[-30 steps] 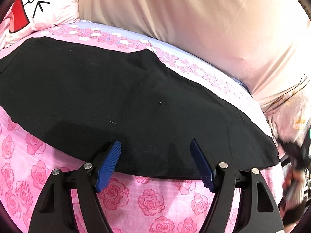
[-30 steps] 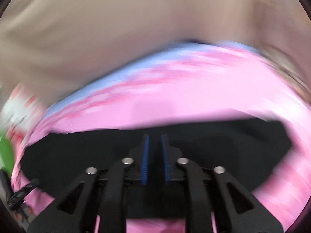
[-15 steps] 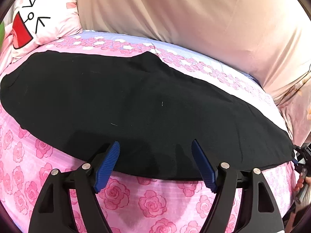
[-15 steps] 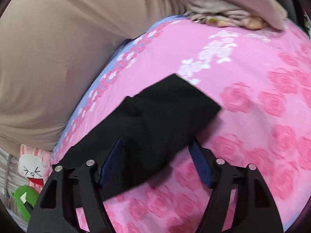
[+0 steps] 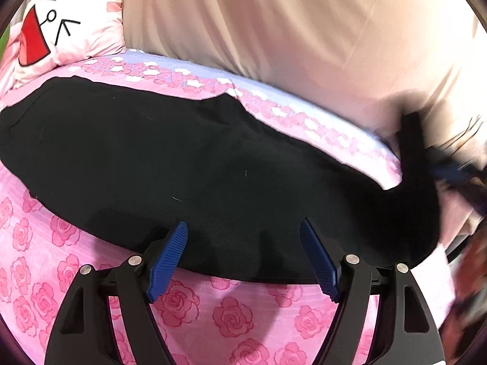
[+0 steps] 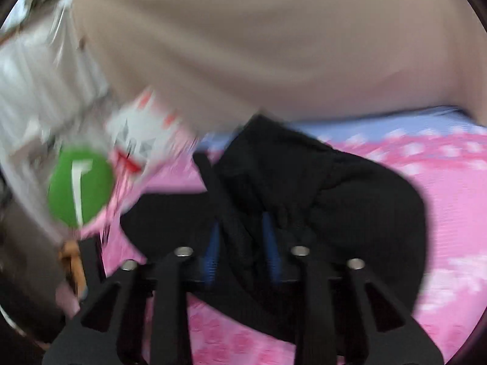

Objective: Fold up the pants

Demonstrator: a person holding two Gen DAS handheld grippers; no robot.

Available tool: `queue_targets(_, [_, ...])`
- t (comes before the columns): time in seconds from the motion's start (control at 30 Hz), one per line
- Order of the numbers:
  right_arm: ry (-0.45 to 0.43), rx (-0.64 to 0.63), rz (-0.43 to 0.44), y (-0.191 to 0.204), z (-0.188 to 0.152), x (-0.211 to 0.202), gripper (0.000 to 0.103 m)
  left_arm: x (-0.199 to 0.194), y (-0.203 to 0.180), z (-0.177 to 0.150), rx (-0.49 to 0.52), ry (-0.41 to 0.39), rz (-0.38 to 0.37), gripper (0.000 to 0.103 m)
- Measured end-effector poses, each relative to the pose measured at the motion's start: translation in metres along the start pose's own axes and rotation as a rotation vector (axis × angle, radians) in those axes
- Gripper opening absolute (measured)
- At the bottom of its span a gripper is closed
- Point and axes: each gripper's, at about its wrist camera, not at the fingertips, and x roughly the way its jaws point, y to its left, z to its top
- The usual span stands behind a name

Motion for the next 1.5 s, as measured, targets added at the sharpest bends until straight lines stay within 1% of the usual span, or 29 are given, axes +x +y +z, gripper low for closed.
queue_targets(0.03, [0.019, -0.029, -0.012, 0.009, -0.005, 0.010, 0.031, -0.005, 0.005, 0.000, -0.016, -0.008, -0.023, 0.074])
queue_targets(0.1, [-0.013, -0.033, -0.059, 0.008, -0.013, -0.001, 0.033, -0.015, 0.019, 0.000, -0.060, -0.003, -0.063, 0.074])
queue_targets(0.13, [-0.035, -0.003, -0.098, -0.005, -0.017, -0.014, 0.037, -0.020, 0.028, 0.001, -0.080, -0.004, -0.066, 0.074])
queue_targets(0.2, [-0.089, 0.086, -0.207, -0.041, -0.027, -0.049, 0.060, -0.033, 0.052, 0.005, -0.131, -0.025, -0.067, 0.074])
queue_targets(0.23, [-0.098, 0.122, -0.237, -0.055, -0.033, -0.062, 0.065, -0.039, 0.063, 0.009, -0.156, -0.041, -0.061, 0.074])
queue_targets(0.27, [-0.097, 0.196, -0.282, -0.080, -0.043, -0.076, 0.070, -0.047, 0.080, 0.016, -0.194, -0.069, -0.050, 0.074])
queue_targets(0.37, [-0.079, 0.346, -0.371, -0.126, -0.074, -0.101, 0.072, -0.062, 0.121, 0.034, -0.291, -0.122, -0.020, 0.074])
queue_targets(0.4, [-0.070, 0.386, -0.360, -0.138, -0.083, -0.103, 0.072, -0.066, 0.139, 0.042, -0.331, -0.140, 0.012, 0.074])
queue_targets(0.47, [-0.057, 0.461, -0.296, -0.155, -0.096, -0.099, 0.072, -0.068, 0.163, 0.051, -0.380, -0.146, 0.078, 0.074])
queue_targets(0.5, [-0.045, 0.480, -0.274, -0.158, -0.099, -0.094, 0.072, -0.066, 0.176, 0.055, -0.409, -0.139, 0.133, 0.074])
queue_targets(0.57, [-0.017, 0.496, -0.228, -0.158, -0.103, -0.076, 0.072, -0.064, 0.195, 0.058, -0.463, -0.136, 0.188, 0.074])
queue_targets(0.63, [0.002, 0.506, -0.183, -0.154, -0.104, -0.058, 0.073, -0.060, 0.212, 0.058, -0.524, -0.123, 0.195, 0.074])
queue_targets(0.7, [0.019, 0.511, -0.140, -0.149, -0.101, -0.037, 0.073, -0.051, 0.222, 0.058, -0.564, -0.098, 0.153, 0.074])
queue_targets(0.73, [0.024, 0.511, -0.133, -0.147, -0.101, -0.036, 0.073, -0.044, 0.226, 0.059, -0.584, -0.083, 0.138, 0.074])
queue_targets(0.83, [0.038, 0.512, -0.105, -0.141, -0.103, -0.020, 0.076, -0.037, 0.226, 0.064, -0.584, -0.094, 0.145, 0.075])
queue_targets(0.87, [0.025, 0.499, -0.113, -0.137, -0.101, -0.017, 0.072, -0.034, 0.226, 0.067, -0.581, -0.093, 0.141, 0.076])
queue_targets(0.9, [0.022, 0.487, -0.114, -0.135, -0.100, -0.013, 0.057, -0.029, 0.224, 0.070, -0.577, -0.097, 0.133, 0.076])
queue_targets(0.93, [0.014, 0.485, -0.114, -0.134, -0.098, -0.013, 0.045, -0.027, 0.227, 0.072, -0.571, -0.095, 0.119, 0.076])
queue_targets(0.97, [0.002, 0.493, -0.090, -0.134, -0.096, -0.015, 0.026, -0.025, 0.230, 0.075, -0.561, -0.090, 0.104, 0.063])
queue_targets(1.0, [-0.013, 0.497, -0.084, -0.135, -0.095, -0.020, 0.022, -0.021, 0.231, 0.079, -0.562, -0.068, 0.078, 0.036])
queue_targets(1.03, [-0.038, 0.489, -0.084, -0.134, -0.092, -0.028, 0.021, -0.018, 0.230, 0.082, -0.566, -0.056, 0.054, 0.033])
queue_targets(1.1, [-0.079, 0.455, -0.088, -0.130, -0.083, -0.051, 0.019, -0.025, 0.223, 0.084, -0.558, -0.073, 0.049, 0.021])
queue_targets(1.17, [-0.104, 0.422, -0.098, -0.129, -0.079, -0.077, 0.018, -0.034, 0.207, 0.087, -0.524, -0.088, 0.026, 0.016])
queue_targets(1.23, [-0.138, 0.410, -0.141, -0.133, -0.081, -0.106, 0.018, -0.039, 0.184, 0.087, -0.489, -0.067, -0.053, 0.014])
queue_targets(1.33, [-0.167, 0.447, -0.230, -0.157, -0.100, -0.154, 0.019, -0.034, 0.147, 0.072, -0.434, -0.010, -0.122, 0.014])
queue_targets(1.37, [-0.156, 0.464, -0.267, -0.169, -0.111, -0.166, 0.020, -0.028, 0.135, 0.065, -0.415, 0.010, -0.130, 0.014])
queue_targets(1.43, [-0.113, 0.497, -0.324, -0.188, -0.131, -0.173, 0.030, -0.011, 0.114, 0.048, -0.385, 0.054, -0.107, 0.014])
queue_targets(1.47, [-0.077, 0.501, -0.411, -0.195, -0.141, -0.174, 0.039, -0.006, 0.109, 0.044, -0.375, 0.054, -0.079, 0.014])
queue_targets(1.5, [-0.075, 0.495, -0.520, -0.194, -0.145, -0.177, 0.042, -0.003, 0.106, 0.039, -0.369, 0.044, -0.031, 0.015])
